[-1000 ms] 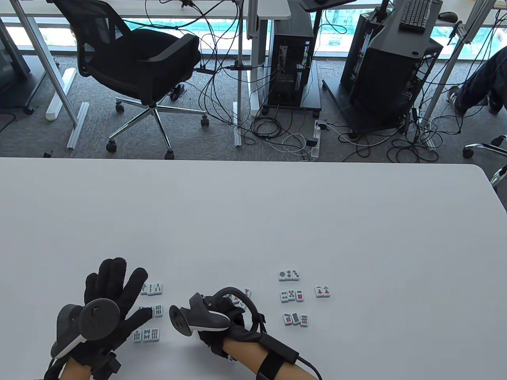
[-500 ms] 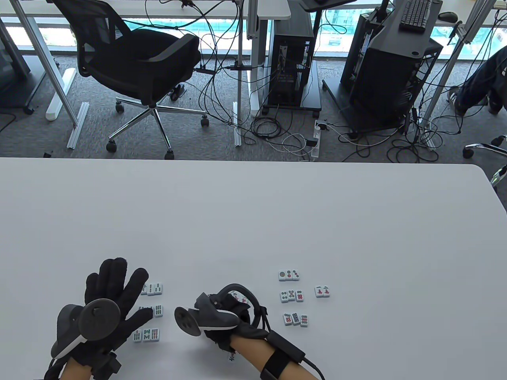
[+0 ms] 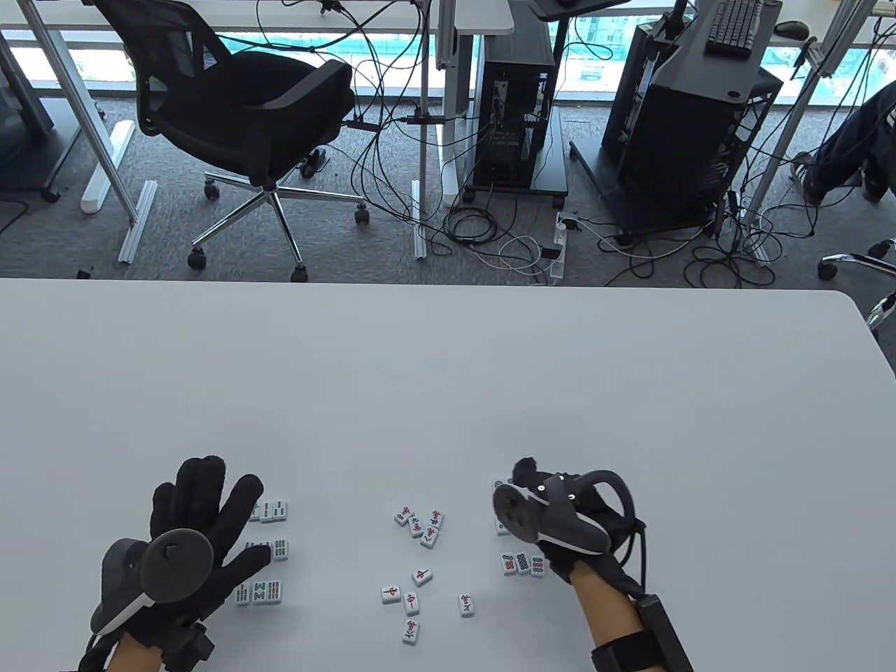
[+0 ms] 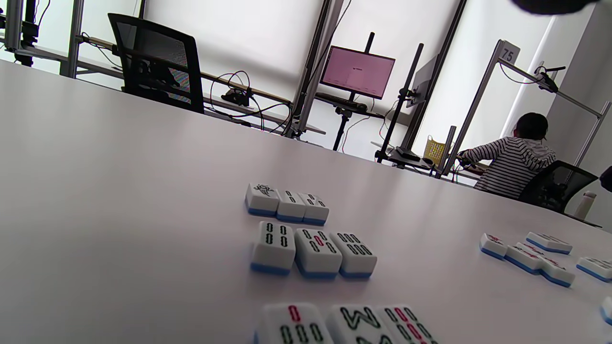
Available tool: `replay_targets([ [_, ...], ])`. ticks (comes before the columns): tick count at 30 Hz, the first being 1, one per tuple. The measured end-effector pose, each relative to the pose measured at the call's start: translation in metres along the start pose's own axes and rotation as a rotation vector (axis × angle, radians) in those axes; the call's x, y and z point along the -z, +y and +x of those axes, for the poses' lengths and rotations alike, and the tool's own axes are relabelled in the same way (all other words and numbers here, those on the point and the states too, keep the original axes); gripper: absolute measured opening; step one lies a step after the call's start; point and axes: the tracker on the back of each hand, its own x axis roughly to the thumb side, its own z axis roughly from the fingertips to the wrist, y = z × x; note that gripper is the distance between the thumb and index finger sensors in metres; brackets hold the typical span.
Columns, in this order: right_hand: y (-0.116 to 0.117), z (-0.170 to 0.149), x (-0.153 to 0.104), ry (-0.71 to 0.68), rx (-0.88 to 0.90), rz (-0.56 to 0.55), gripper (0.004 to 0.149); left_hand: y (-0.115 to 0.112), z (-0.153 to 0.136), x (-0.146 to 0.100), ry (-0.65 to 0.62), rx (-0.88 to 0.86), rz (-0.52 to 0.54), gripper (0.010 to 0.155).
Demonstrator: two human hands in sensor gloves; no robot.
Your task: Mahjong suit sorting
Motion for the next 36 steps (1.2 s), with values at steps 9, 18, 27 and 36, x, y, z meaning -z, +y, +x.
replay_targets([
  [9,0.056,-0.05,-0.011,0.158,0.079,0.197,0.057,-0.001,0.002,0.001,-0.007,-0.002,-0.01,0.082],
  [18,0.073,-0.053,-0.005,0.183,0.071,0.279,0.056,0.001,0.003,0.0,-0.011,0.003,0.001,0.083],
  [27,0.076,-0.05,-0.003,0.176,0.073,0.277,0.055,0.0,0.004,0.001,-0.005,0.01,-0.014,0.082],
  [36,0.065,-0.052,-0.01,0.202,0.099,0.284,0.061,0.001,0.002,0.001,0.005,0.002,-0.012,0.082],
])
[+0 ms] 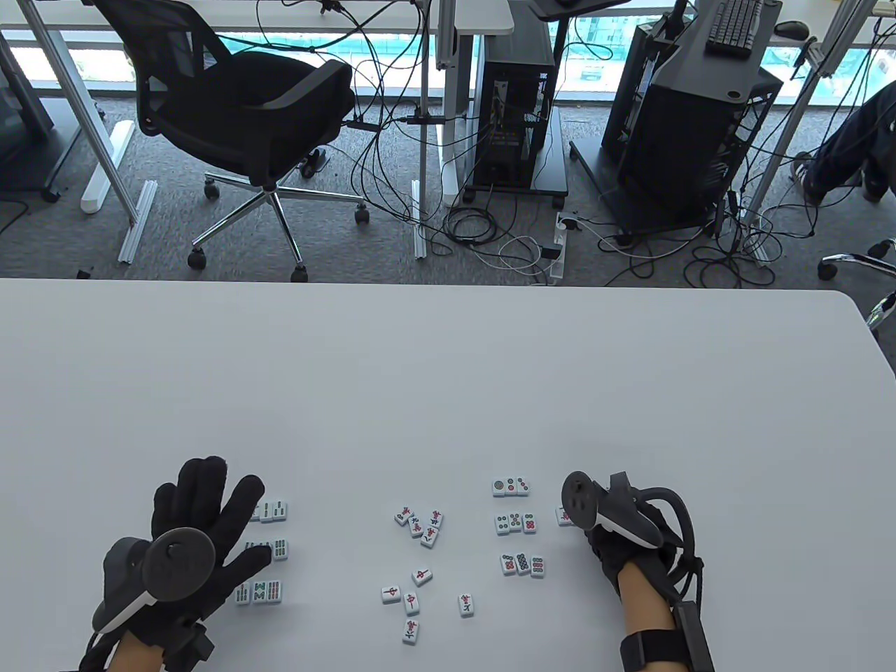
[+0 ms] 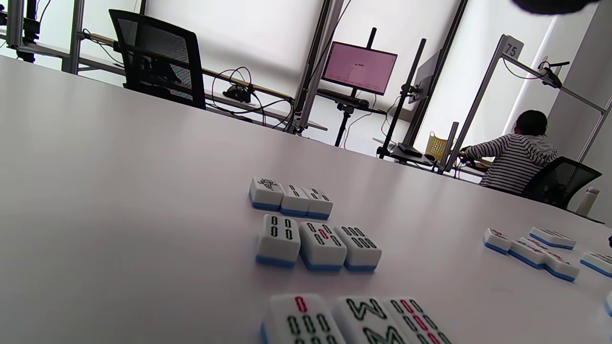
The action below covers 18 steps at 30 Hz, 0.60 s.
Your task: Mahjong suit sorting
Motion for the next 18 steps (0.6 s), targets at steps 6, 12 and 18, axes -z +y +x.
replay_targets([
  [6,-0.024,0.02,-0.011,-0.054,0.056,-0.116,0.061,0.0,0.0,0.0,-0.004,0.002,-0.001,0.082],
  [12,-0.04,0.077,-0.013,-0.196,0.093,-0.187,0.057,-0.001,0.001,0.0,-0.011,0.006,-0.004,0.082],
  [18,-0.05,0.151,-0.005,-0.307,0.063,-0.222,0.054,-0.001,0.001,0.0,-0.013,0.003,-0.001,0.082],
])
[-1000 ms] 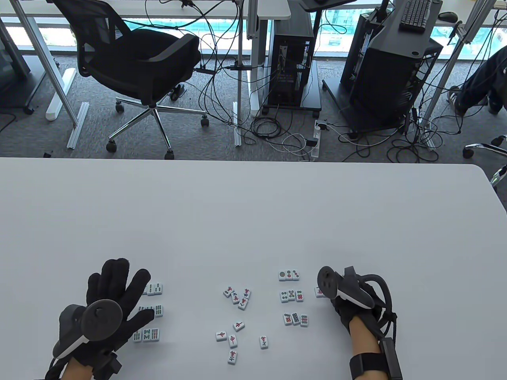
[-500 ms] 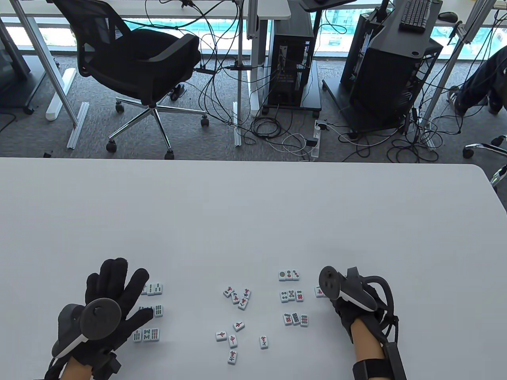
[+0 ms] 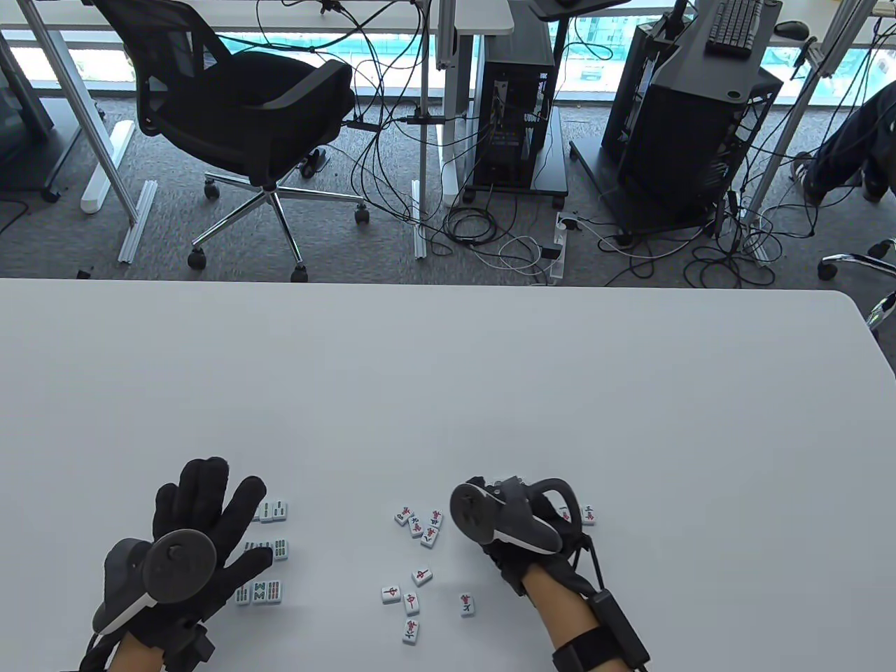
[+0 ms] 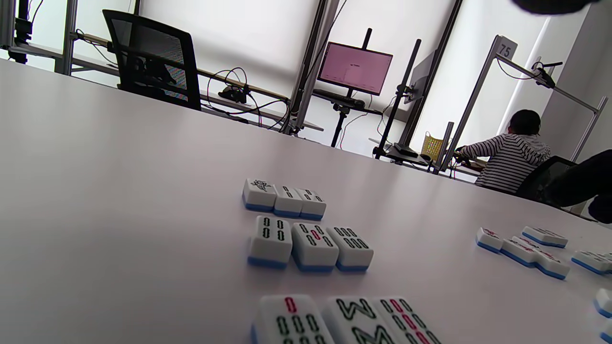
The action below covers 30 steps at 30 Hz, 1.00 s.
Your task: Mahjong suit sorting
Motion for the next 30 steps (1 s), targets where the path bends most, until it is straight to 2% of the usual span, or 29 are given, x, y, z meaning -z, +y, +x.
replay_targets([
  [4,0.004,0.034,0.025,-0.033,-0.022,0.029,0.054,0.0,0.0,0.0,-0.005,-0.006,0.005,0.082],
  [6,0.008,0.049,0.039,-0.024,-0.06,0.082,0.054,0.0,0.0,0.0,-0.009,-0.008,0.009,0.082],
  [13,0.023,0.068,0.068,0.069,-0.129,0.232,0.05,0.001,-0.001,-0.001,-0.011,-0.019,0.018,0.082],
  [19,0.027,0.076,0.074,0.063,-0.082,0.242,0.047,0.002,-0.001,-0.002,-0.013,-0.023,0.025,0.082],
  [26,0.021,0.092,0.068,-0.048,-0.105,0.226,0.052,0.001,-0.001,-0.002,-0.013,-0.02,0.02,0.082],
  [30,0.024,0.102,0.07,-0.071,-0.22,0.249,0.047,0.001,-0.001,-0.002,-0.012,-0.015,0.016,0.082],
])
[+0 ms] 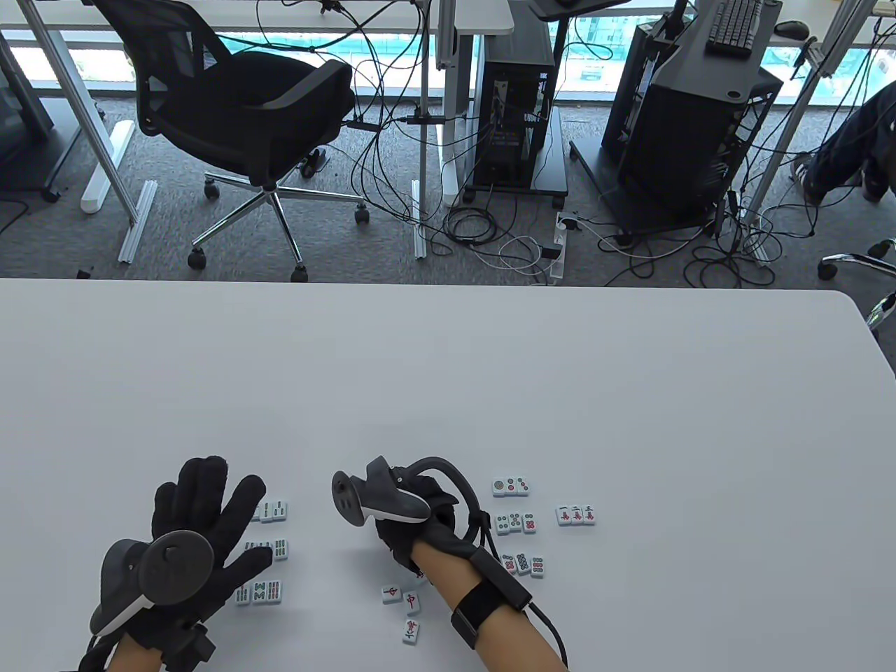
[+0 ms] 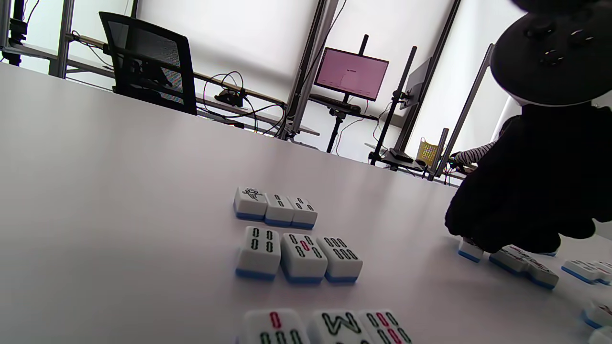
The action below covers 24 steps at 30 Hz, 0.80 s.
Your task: Mahjong suit sorting
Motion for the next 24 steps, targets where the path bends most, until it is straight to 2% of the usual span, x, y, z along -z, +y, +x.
replay_targets([
  [2,-0.001,0.001,0.004,0.003,0.01,-0.031,0.044,0.0,0.0,0.0,0.0,0.001,-0.001,0.082],
  [8,-0.001,-0.002,0.007,0.04,0.09,0.014,0.046,0.001,0.0,0.0,0.0,-0.001,0.001,0.082],
  [10,-0.005,-0.002,0.003,0.025,0.094,-0.039,0.048,0.001,0.0,0.0,0.001,-0.004,0.002,0.082],
  [12,-0.008,0.0,-0.002,-0.012,0.031,-0.117,0.048,0.001,0.0,0.0,0.002,-0.004,0.002,0.082],
  [15,-0.007,0.004,-0.009,-0.122,-0.132,-0.121,0.05,0.0,0.0,0.0,0.001,-0.002,-0.001,0.082],
  [18,-0.003,0.005,-0.012,-0.166,-0.203,-0.152,0.052,0.0,0.0,0.0,0.0,-0.002,-0.002,0.082],
  [22,-0.001,0.006,-0.008,-0.153,-0.094,-0.105,0.051,0.0,0.001,0.001,0.001,0.002,-0.005,0.082],
  [24,0.001,0.008,-0.003,-0.122,-0.078,-0.126,0.049,0.0,0.001,0.001,0.0,0.005,-0.009,0.082],
])
